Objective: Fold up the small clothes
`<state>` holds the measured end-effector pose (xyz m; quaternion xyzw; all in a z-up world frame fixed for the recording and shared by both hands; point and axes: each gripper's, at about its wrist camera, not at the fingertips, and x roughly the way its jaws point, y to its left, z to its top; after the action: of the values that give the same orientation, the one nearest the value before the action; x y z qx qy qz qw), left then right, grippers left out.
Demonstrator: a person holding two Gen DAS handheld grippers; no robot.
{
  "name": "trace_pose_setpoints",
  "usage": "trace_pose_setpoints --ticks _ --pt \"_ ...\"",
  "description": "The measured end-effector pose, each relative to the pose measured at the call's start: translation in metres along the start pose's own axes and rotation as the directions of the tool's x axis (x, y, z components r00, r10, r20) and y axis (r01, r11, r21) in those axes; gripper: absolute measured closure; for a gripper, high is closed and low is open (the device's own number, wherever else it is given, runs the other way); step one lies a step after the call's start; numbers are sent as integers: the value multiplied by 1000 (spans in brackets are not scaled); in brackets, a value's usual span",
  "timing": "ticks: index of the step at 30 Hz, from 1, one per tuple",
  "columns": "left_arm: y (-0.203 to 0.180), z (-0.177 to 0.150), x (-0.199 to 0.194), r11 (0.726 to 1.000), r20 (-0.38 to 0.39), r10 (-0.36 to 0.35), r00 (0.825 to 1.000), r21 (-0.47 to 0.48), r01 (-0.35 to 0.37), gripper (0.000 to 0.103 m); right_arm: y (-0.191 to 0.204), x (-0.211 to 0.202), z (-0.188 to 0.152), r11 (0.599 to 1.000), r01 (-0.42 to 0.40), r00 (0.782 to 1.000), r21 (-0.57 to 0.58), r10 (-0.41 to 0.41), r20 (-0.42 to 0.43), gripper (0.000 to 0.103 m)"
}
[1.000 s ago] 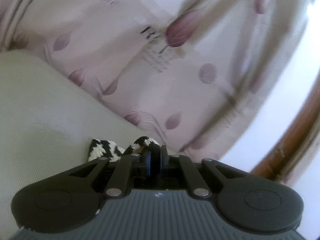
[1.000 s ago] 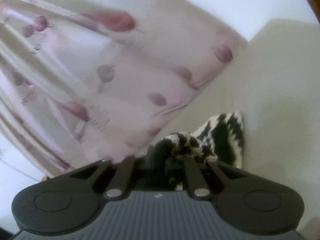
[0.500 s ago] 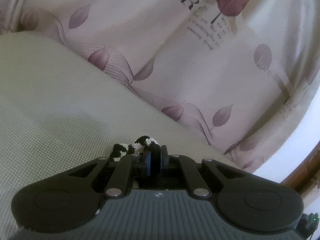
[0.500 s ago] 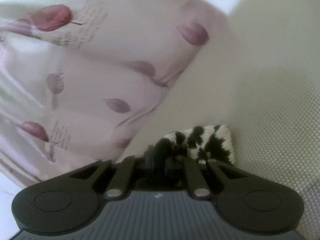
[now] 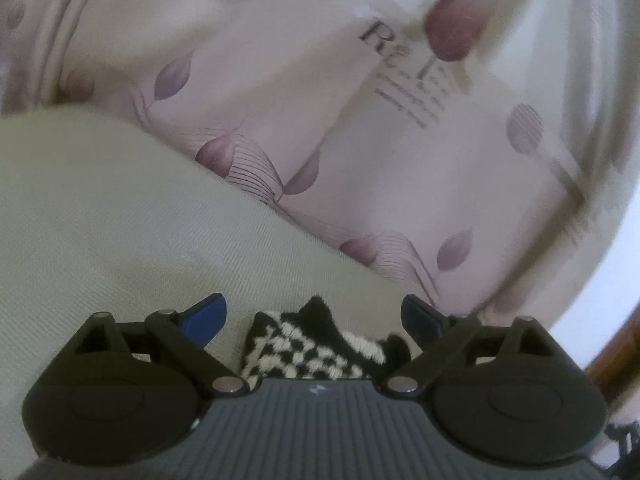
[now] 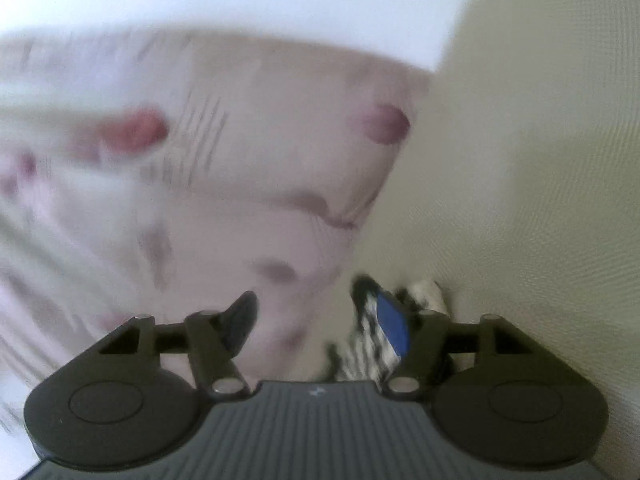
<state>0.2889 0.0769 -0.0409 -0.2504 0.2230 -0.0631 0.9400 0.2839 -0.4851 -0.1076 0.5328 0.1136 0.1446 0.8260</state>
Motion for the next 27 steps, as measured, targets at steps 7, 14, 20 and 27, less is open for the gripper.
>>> trace_pose_setpoints --ticks 7,14,20,27 --pt "27 -19 -37 997 -118 3 993 76 6 14 30 -45 -53 912 173 973 -371 -217 -79 36" --pt "33 -38 -31 990 -242 -101 965 66 121 62 30 -58 -73 898 182 966 -401 -240 -99 81" --pt "33 -45 -45 992 -275 -68 959 87 95 90 31 -65 -72 882 210 954 -422 -278 -107 94" --pt "44 -52 -67 991 -292 -63 954 94 94 85 29 -84 -73 863 206 936 -461 -311 -164 94"
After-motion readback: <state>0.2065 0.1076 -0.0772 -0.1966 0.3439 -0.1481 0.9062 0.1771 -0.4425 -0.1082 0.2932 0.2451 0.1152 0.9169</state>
